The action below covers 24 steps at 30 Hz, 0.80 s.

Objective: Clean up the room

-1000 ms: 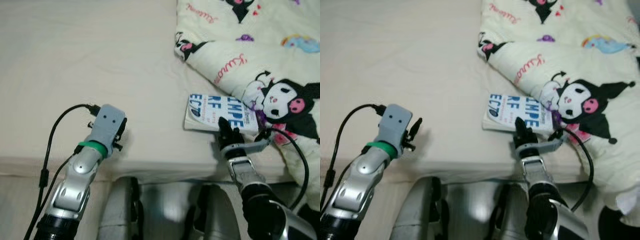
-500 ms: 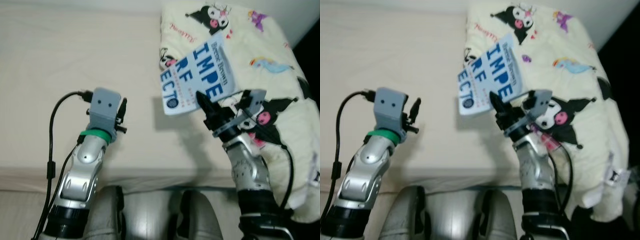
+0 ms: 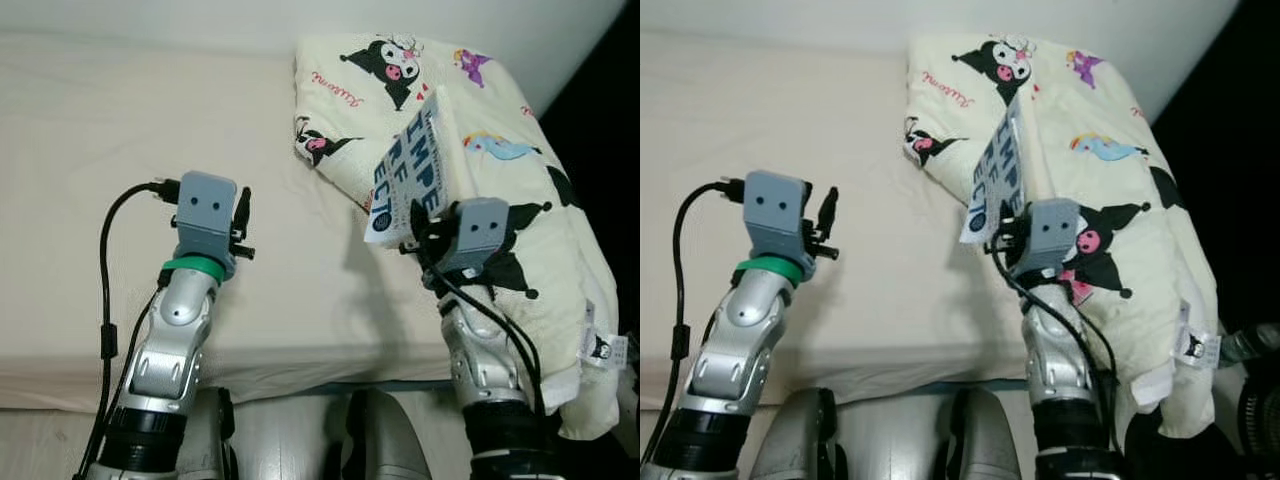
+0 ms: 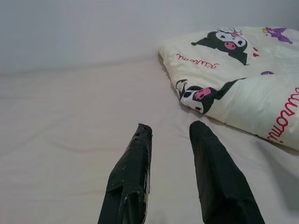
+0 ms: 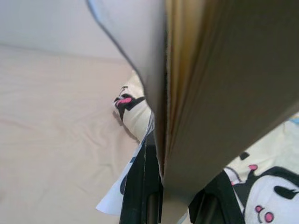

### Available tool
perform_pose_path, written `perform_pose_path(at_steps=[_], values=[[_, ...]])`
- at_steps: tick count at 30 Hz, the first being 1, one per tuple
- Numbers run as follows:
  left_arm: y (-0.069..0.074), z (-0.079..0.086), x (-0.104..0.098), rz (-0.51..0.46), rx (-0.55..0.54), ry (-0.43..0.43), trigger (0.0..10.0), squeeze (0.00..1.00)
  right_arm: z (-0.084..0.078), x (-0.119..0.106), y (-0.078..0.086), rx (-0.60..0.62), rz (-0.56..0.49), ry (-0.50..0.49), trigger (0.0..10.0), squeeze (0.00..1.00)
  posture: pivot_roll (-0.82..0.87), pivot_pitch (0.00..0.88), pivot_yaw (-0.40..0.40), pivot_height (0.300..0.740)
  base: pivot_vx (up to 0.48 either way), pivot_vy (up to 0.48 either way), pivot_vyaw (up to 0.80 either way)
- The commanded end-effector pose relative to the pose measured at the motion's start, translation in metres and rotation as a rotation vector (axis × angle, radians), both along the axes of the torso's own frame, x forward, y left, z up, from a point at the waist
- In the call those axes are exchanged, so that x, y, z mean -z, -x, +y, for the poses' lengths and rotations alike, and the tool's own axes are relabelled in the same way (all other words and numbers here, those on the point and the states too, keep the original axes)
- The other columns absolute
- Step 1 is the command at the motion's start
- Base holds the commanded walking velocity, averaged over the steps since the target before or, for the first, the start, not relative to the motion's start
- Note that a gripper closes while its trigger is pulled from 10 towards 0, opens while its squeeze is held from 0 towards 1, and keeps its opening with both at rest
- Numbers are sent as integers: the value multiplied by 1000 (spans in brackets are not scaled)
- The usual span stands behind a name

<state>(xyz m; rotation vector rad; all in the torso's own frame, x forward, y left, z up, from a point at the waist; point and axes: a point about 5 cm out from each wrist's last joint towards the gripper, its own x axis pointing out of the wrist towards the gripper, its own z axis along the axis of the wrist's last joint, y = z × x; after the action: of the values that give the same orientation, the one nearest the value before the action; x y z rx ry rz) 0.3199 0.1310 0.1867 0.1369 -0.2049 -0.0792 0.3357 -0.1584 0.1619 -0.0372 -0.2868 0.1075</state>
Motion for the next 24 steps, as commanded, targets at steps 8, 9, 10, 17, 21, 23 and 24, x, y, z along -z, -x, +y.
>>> perform_pose_path(at_steps=[8,9,10,17,21,23,24], values=[[-1,-9,5,16,8,24,10000,0,-6,-4,1,52,-36,29,10000,0,18,17,-69,651,0,0,0],[-1,-11,5,16,13,24,10000,0,-7,-3,1,58,-36,30,10000,0,18,17,-67,656,0,0,0],[-1,-14,5,15,20,24,10000,0,-7,-1,1,65,-35,32,10000,0,18,14,-65,661,0,0,0],[-6,-23,5,29,47,5,10000,0,-7,2,2,92,-23,36,10000,0,16,17,-61,696,0,0,0],[-7,-26,6,35,57,8,10000,0,-7,3,2,95,-19,38,10000,0,16,17,-61,711,0,0,0],[-7,-26,6,35,57,8,10000,0,-7,3,2,95,-19,38,10000,0,16,17,-61,711,0,0,0],[-6,-28,7,45,69,14,10000,0,-8,4,3,98,-17,38,10000,0,13,25,-59,721,0,0,0]])
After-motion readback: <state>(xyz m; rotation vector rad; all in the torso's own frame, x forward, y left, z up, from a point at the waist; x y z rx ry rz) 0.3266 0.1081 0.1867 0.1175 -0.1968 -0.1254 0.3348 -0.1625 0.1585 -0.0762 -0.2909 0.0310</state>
